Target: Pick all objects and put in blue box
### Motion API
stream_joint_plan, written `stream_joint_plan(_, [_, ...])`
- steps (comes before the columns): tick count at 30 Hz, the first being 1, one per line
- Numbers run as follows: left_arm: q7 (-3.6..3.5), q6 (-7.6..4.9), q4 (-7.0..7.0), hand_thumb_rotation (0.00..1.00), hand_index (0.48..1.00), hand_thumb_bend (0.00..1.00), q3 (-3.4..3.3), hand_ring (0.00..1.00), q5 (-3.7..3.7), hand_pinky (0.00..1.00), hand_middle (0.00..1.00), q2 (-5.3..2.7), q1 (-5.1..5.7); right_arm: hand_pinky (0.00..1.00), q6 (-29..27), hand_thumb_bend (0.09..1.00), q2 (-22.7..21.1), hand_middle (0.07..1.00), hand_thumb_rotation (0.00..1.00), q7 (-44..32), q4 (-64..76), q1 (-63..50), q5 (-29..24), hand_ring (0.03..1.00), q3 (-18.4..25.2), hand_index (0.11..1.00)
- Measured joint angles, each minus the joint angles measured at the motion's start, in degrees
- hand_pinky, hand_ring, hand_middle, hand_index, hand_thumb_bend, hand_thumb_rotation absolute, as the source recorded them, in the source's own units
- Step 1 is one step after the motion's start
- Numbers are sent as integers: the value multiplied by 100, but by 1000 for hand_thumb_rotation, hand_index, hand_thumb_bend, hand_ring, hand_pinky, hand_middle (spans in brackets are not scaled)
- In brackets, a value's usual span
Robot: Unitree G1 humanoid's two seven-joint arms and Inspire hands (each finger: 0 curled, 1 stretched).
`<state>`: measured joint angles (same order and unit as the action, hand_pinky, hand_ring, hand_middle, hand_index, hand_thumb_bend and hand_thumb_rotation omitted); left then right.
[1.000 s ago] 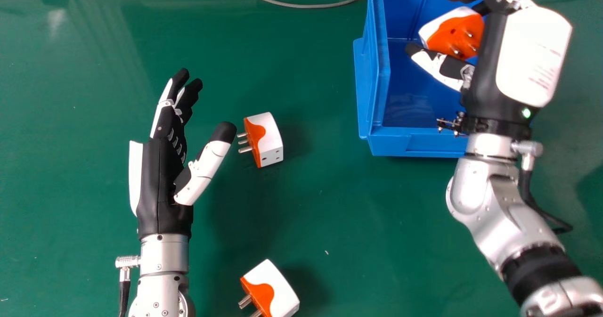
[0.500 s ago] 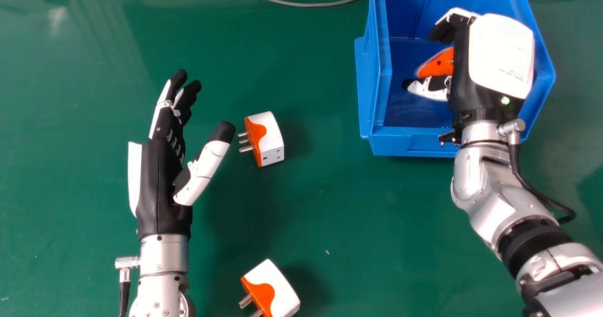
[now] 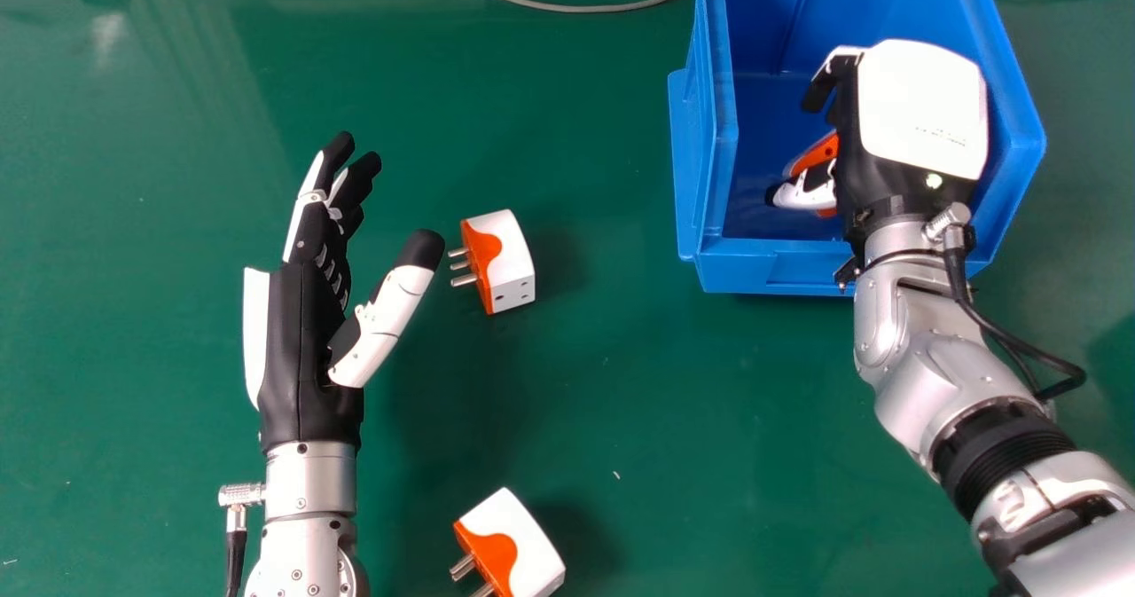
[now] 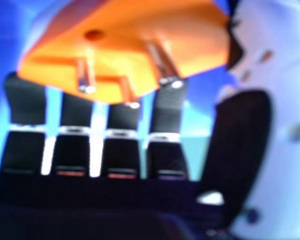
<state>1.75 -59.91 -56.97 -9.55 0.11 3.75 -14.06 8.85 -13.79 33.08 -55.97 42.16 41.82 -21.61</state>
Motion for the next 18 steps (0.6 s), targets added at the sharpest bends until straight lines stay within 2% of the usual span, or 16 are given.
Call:
stream_joint_plan(4, [-9, 0, -17, 610, 899, 879, 9, 905, 0, 936, 881, -1, -20, 363, -91, 500, -22, 496, 0, -83, 50, -1, -130, 395, 14, 552])
stream_joint_plan(9, [3, 0, -17, 613, 899, 880, 14, 905, 2, 936, 882, 1, -24, 404, -90, 505, -78, 493, 0, -192, 179, -2, -137, 395, 12, 554])
stream_joint_plan(10, [0, 0, -18, 613, 899, 879, 14, 905, 0, 934, 882, 2, -25, 430, -92, 517, -86, 493, 0, -196, 210, -2, -137, 436, 11, 580])
stream_joint_plan(12, [-18, 0, -18, 611, 898, 880, 14, 905, -6, 933, 881, 1, -31, 476, -95, 633, -94, 560, 0, -196, 240, -2, -137, 505, 11, 621])
stream_joint_plan(14, [-21, 0, -18, 608, 898, 878, 13, 905, -7, 933, 880, 0, -36, 519, -96, 708, -95, 611, 0, -198, 255, -2, -137, 562, 11, 650])
stream_joint_plan(18, [-10, 0, -18, 610, 898, 877, 13, 903, -3, 930, 879, 0, -39, 566, -67, 772, -95, 669, 8, -210, 261, -2, -137, 622, 9, 681])
